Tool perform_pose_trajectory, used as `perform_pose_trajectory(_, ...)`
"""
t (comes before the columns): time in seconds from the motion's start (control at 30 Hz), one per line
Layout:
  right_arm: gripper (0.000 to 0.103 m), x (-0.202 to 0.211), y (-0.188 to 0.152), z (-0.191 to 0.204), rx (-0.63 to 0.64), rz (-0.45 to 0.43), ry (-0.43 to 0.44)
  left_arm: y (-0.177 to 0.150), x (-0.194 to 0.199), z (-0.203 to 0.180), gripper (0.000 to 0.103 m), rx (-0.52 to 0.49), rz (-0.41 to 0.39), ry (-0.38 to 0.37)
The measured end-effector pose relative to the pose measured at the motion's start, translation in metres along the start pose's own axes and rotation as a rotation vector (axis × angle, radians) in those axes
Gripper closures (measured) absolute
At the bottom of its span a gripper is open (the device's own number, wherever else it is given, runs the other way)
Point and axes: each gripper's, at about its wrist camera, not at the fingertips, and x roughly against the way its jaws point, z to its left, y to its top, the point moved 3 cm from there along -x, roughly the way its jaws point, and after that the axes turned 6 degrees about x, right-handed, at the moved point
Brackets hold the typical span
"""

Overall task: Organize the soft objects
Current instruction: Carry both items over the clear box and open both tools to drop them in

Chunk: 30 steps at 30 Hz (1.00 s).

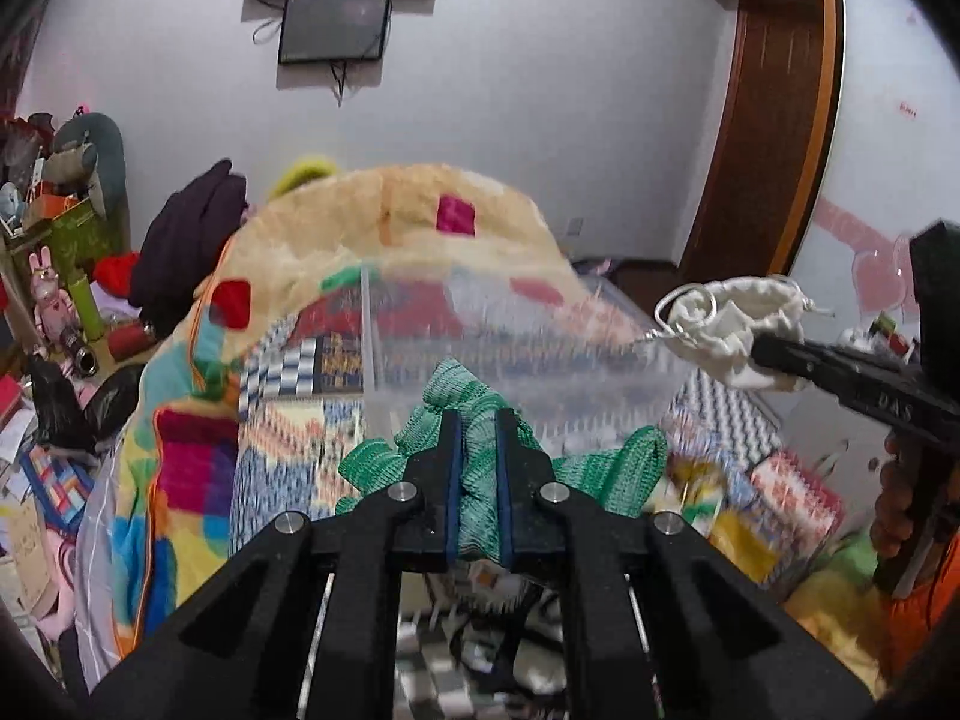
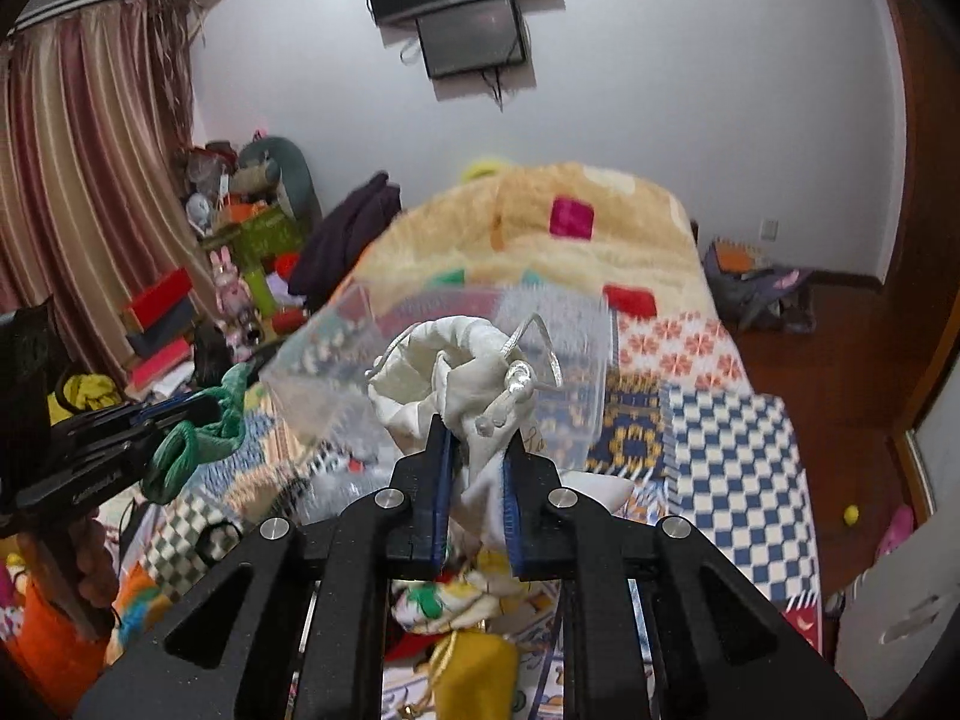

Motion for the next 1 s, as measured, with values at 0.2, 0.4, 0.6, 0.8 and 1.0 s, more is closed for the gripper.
perform_pose_trajectory(0.2,0.09,-0.003,0.022,-0.007,-0.004,-0.048,-0.026,0.037,-0.009,-0.008,0.094,-0.042,-0.078,0.033)
perform_pose_trajectory(0.4,0.09,-0.027,0.037,-0.012,-0.002,-0.041,-0.035,0.066,-0.036,-0.01,0.094,-0.073,-0.094,0.048)
perform_pose_trajectory(0.6,0.09,-0.061,0.039,-0.013,0.021,0.017,-0.032,0.074,-0.078,-0.012,0.094,-0.104,-0.037,0.064)
perform_pose_trajectory(0.8,0.09,-0.098,0.026,-0.013,0.041,0.11,-0.021,0.062,-0.123,-0.009,0.094,-0.119,0.067,0.08)
perform_pose_trajectory(1.0,0.089,-0.124,0.011,-0.012,0.061,0.188,0.0,0.047,-0.152,-0.008,0.094,-0.14,0.142,0.093)
